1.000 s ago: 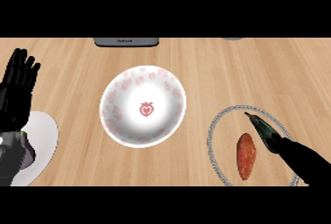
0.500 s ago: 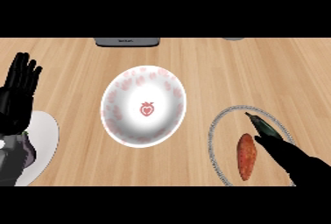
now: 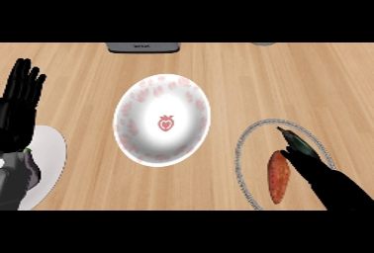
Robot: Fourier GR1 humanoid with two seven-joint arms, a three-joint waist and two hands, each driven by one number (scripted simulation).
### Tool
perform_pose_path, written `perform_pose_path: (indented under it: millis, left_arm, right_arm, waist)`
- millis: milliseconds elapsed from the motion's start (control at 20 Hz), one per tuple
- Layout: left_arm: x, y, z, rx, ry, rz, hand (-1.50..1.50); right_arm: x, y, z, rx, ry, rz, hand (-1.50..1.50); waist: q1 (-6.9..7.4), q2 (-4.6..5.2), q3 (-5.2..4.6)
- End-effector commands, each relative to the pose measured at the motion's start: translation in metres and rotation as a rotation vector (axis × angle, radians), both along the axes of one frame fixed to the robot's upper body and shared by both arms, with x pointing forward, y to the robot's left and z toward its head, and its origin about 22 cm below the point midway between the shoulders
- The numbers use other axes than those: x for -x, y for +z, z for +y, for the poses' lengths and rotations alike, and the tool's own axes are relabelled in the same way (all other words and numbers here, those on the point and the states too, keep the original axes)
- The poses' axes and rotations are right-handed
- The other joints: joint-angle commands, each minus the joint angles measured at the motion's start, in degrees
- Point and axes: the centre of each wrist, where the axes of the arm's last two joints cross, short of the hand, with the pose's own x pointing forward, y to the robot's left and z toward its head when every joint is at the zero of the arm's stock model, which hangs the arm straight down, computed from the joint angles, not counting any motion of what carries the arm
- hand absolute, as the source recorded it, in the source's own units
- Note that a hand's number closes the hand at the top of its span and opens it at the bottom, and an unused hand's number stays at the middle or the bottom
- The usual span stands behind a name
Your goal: Pick the sweet potato from the placemat and place it in the bowl
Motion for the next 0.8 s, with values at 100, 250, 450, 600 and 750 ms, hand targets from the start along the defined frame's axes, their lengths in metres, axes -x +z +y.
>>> perform_pose_path:
  millis: [100, 250, 450, 600, 750]
  left_arm:
    - [-0.003, 0.005, -0.007, 0.002, 0.010, -0.005, 0.00]
    - [-0.007, 0.017, -0.015, 0.001, 0.000, -0.004, 0.00]
    - [0.010, -0.017, 0.001, 0.018, -0.014, 0.000, 0.00]
    - [-0.026, 0.010, -0.008, 0.004, -0.007, 0.002, 0.00]
    - [0.013, 0.024, 0.000, -0.003, -0.025, 0.016, 0.00]
  right_arm:
    - [-0.001, -0.012, -0.039, -0.019, 0.025, -0.020, -1.50]
    - [-0.008, -0.022, -0.003, -0.043, 0.042, -0.028, -1.50]
    - [-0.024, -0.038, -0.019, -0.060, 0.075, -0.038, -1.50]
    - [-0.032, -0.048, 0.001, 0.000, 0.069, -0.006, -1.50]
    - [-0.023, -0.058, -0.005, -0.007, 0.056, 0.015, -1.50]
  waist:
    - [-0.24, -0.03, 0.00]
    - [-0.05, -0.02, -0.01]
    - [0.16, 0.03, -0.02]
    - [-0.08, 0.09, -0.02]
    - [0.25, -0.06, -0.01]
